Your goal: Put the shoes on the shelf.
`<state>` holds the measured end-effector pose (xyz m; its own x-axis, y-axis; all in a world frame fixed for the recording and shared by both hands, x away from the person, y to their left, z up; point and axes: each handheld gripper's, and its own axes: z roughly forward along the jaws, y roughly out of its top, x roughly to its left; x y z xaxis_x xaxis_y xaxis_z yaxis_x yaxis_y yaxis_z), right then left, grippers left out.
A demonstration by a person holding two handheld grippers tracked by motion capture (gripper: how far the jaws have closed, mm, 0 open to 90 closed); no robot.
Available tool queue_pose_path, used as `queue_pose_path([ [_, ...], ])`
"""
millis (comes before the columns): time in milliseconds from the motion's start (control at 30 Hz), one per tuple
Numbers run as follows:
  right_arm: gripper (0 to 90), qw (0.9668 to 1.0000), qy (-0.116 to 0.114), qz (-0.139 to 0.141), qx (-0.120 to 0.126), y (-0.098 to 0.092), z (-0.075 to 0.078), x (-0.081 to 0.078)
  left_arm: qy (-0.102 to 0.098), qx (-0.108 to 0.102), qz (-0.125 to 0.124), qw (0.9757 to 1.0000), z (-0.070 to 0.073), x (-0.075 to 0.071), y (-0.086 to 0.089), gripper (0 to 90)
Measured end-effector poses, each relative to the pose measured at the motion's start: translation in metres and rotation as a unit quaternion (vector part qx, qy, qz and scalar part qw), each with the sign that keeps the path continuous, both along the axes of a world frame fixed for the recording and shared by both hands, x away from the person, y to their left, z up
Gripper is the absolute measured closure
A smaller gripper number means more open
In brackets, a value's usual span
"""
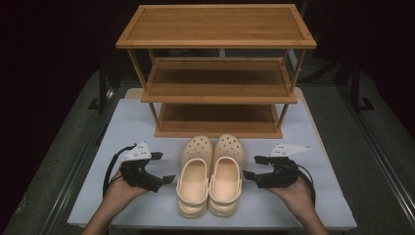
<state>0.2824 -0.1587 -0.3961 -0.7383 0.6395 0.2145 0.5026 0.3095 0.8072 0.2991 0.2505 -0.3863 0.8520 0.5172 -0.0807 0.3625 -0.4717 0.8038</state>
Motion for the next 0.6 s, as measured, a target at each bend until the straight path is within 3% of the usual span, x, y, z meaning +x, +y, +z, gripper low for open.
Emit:
queue_pose_path([
  [200,26.1,0.9999,0.002,0.010,-0.010,0.019,-0.004,0.010,0.005,0.004,-0.014,0.9999,-0.001,0.013,-0.024,7.9],
  [233,26.1,0.9999,0.002,0.010,-0.010,0.019,-0.004,0.010,0.005,0.004,-0.014,0.9999,-0.001,0.013,-0.024,12.7],
  [433,25.5,0.9996,0.000,0.010,-0.027,0.036,-0.011,0.015,0.008,0.015,-0.010,0.9998,-0.009,0.018,-0.036,13.9],
  [600,27.1,0.9991,-0.001,0.001,-0.042,0.039,-0.015,0.016,0.008,0.030,-0.007,0.9995,-0.014,0.018,-0.039,18.8],
])
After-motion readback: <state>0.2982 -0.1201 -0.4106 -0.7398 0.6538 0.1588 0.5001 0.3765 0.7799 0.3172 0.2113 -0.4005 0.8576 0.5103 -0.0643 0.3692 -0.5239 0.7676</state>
